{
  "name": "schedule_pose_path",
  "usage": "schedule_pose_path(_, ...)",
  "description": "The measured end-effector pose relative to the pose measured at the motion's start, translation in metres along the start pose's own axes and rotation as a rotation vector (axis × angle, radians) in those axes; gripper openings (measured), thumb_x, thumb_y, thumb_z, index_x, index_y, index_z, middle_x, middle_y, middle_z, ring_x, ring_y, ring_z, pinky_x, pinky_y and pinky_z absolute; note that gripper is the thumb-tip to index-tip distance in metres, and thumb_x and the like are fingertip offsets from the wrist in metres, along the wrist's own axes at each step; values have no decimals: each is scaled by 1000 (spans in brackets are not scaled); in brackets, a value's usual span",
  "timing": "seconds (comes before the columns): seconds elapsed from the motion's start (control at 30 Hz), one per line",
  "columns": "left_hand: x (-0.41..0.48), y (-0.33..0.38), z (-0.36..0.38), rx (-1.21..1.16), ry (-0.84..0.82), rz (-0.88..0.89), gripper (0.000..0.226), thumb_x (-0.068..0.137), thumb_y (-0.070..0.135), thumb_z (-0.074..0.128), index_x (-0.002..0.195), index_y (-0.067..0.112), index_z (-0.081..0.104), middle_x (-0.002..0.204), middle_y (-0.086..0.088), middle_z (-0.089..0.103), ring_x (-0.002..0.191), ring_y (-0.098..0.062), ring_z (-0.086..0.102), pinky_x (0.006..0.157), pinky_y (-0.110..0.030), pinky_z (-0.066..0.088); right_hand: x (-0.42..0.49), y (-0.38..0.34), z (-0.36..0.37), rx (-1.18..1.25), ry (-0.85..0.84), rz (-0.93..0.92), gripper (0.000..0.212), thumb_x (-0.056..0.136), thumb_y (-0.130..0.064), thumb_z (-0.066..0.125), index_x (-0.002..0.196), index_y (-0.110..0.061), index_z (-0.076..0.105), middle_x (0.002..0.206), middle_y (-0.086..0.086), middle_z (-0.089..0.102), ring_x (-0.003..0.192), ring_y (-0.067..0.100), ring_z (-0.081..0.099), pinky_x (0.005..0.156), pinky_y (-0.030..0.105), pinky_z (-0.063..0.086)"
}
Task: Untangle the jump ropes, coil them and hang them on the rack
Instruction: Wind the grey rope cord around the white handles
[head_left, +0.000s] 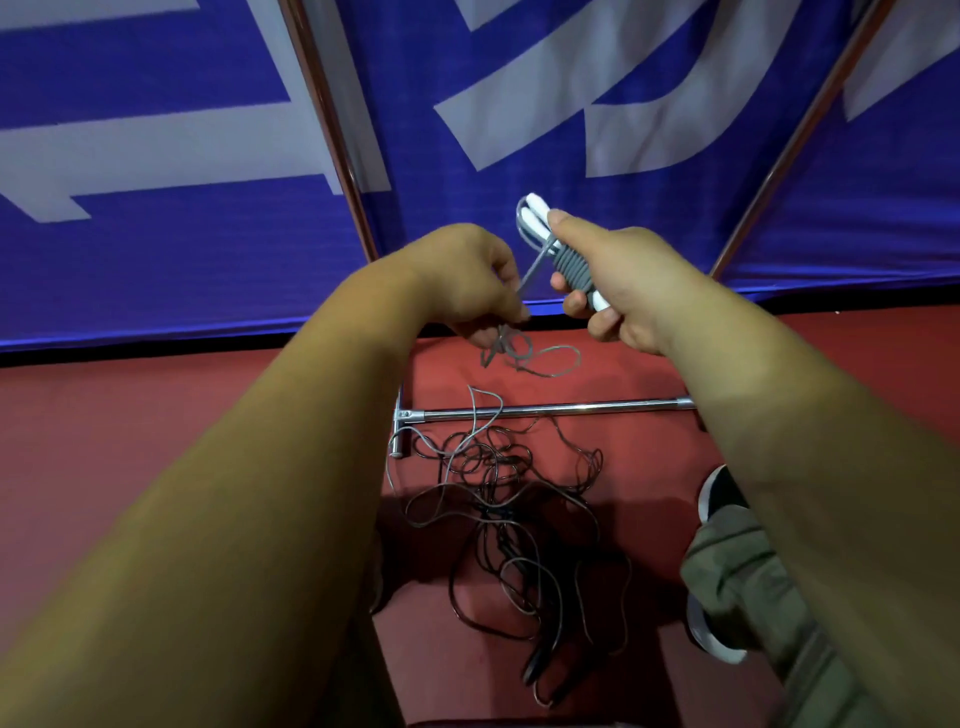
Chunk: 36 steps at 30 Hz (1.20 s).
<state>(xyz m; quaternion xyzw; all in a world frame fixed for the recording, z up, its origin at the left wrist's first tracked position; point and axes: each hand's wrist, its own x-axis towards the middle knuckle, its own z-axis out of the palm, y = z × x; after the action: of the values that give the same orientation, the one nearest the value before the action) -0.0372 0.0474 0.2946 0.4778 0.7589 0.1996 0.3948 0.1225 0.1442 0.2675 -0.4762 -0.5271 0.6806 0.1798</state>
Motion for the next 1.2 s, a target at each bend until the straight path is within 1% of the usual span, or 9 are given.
schedule_pose_path(0.13,5,3,2,-49,151,-62,16,100,10,56,105,3,70,71,-18,76,56,-29,74,59,-35,63,1,-2,-1,34,35,-1,37,94,-50,71,112,-18,72,82,2,66,53,10,50,44,19,24)
schedule_pose_path(0.23,6,3,1,-253,142,-24,20,106,19,58,104,4,71,84,-21,78,69,-28,77,75,-37,65,2,-2,-1,56,74,-3,32,94,-45,69,111,-17,72,82,2,66,54,10,50,44,20,25)
schedule_pose_path(0.37,1,2,-8,-628,-4,77,23,107,25,61,110,3,66,103,-17,76,100,-33,78,74,-29,63,5,-2,-4,62,107,13,33,94,-48,69,109,-19,73,82,2,66,54,11,52,44,20,26)
schedule_pose_path(0.53,1,-5,-19,-289,-27,233,29,110,37,52,122,21,73,114,3,80,93,-18,54,77,-29,39,5,-3,-6,77,124,15,34,94,-50,71,106,-18,72,83,2,66,54,11,53,44,20,26)
schedule_pose_path(0.7,-4,-1,-18,-152,-28,265,19,88,25,83,106,18,82,100,2,82,103,-10,75,96,-21,52,2,-7,-5,68,105,-17,35,94,-48,72,107,-16,74,80,2,66,54,11,52,45,20,25)
schedule_pose_path(0.83,-3,0,-9,247,-3,200,21,89,40,82,90,19,80,84,9,80,87,-17,72,88,-37,55,-3,-6,-6,45,113,-23,35,94,-48,71,111,-17,74,81,2,67,54,10,52,44,21,26)
schedule_pose_path(0.97,4,-6,2,-48,27,162,24,104,30,67,97,7,69,69,-5,68,66,-22,75,77,-44,60,-4,-9,-8,133,74,-13,35,89,-50,77,108,-20,73,79,-1,65,53,10,49,44,21,22)
schedule_pose_path(1.03,9,-8,4,-204,73,149,28,108,30,60,104,4,70,64,-4,53,53,-20,59,66,-41,61,-3,-11,-9,185,46,-7,23,92,-43,74,101,-23,69,78,-1,64,53,9,47,42,20,20)
schedule_pose_path(1.2,15,-10,-5,-297,58,220,35,112,32,50,109,6,73,71,0,50,60,-14,41,60,-29,40,3,-12,-12,281,22,31,19,94,-39,71,106,-26,65,78,-2,63,51,6,46,37,16,20)
